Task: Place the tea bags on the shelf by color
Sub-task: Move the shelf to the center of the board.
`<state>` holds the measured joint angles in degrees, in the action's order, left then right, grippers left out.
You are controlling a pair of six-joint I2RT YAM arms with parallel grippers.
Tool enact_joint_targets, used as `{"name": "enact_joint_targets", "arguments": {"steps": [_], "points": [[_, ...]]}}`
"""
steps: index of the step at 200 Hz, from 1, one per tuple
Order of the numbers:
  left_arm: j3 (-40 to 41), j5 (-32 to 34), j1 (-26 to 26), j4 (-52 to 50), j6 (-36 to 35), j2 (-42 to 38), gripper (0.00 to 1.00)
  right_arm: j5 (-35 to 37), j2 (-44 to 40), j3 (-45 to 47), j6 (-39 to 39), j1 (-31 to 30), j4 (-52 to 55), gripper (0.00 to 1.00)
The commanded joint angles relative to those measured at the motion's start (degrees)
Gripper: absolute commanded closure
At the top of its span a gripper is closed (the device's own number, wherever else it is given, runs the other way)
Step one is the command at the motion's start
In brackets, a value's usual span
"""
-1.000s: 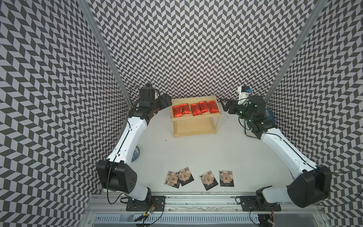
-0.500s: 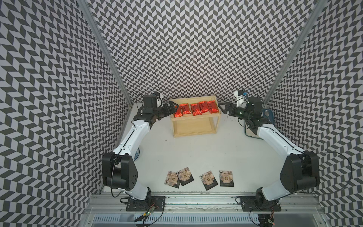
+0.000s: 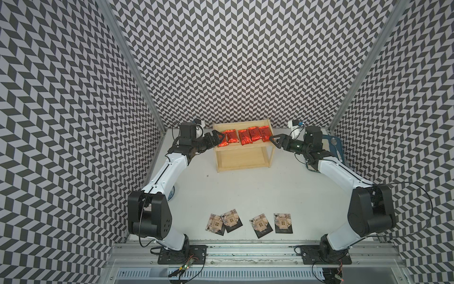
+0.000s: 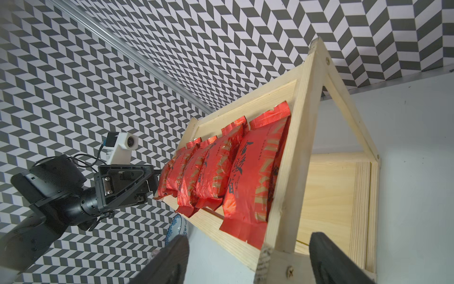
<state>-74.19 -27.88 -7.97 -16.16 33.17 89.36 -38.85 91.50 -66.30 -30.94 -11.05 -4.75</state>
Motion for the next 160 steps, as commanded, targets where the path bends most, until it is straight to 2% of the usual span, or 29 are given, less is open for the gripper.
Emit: {"name": "enact_joint_targets", "arguments": {"steps": [1, 65, 160], "points": [[0.62, -1.38, 0.05, 2.05, 0.32, -2.56, 0.04, -1.09, 0.0, -0.25, 0.51, -1.33, -2.66, 0.2], [1.57, -1.57, 0.02, 2.5, 1.11, -4.7, 0.1, -0.35, -1.45, 0.11, 0.69, -3.65, -2.19, 0.21], [7.66, 1.7, 0.23, 0.57, 0.76, -10.86, 0.1, 1.19, -4.56, 2.03, 1.0, -6.66, -1.01, 0.22]]}}
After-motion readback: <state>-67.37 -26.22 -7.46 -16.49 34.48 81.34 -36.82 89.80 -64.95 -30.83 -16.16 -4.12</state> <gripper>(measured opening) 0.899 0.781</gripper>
